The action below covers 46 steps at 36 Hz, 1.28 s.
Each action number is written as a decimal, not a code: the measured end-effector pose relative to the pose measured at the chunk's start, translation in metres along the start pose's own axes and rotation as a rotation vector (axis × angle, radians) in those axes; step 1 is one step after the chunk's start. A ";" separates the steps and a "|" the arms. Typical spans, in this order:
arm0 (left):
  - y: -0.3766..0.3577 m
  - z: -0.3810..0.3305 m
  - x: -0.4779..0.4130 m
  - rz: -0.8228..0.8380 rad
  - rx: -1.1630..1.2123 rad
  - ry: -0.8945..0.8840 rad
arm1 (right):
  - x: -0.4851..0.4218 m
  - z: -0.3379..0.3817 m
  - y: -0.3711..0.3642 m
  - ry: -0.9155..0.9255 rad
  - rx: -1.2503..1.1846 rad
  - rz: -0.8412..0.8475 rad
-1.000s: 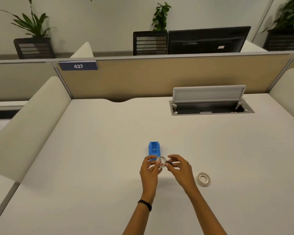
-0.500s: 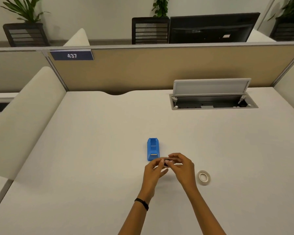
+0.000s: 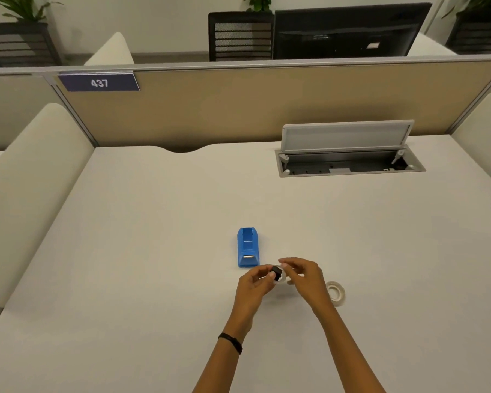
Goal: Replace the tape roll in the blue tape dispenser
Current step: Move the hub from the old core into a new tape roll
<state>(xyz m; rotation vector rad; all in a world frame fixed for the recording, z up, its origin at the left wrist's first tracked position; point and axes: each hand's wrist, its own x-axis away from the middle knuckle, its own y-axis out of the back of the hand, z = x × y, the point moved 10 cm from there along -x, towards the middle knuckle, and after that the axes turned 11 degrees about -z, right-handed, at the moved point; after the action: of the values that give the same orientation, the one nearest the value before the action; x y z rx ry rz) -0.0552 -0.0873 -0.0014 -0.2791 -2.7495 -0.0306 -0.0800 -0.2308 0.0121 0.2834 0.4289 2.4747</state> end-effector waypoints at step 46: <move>0.005 0.020 -0.010 0.027 -0.058 0.102 | -0.121 -0.067 0.098 -0.232 0.057 -0.318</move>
<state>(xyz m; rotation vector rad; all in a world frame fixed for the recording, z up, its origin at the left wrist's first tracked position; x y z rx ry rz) -0.0525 -0.0827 -0.0235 -0.3220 -2.6465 -0.1146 -0.0560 -0.3941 -0.0262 0.4806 0.4119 2.0934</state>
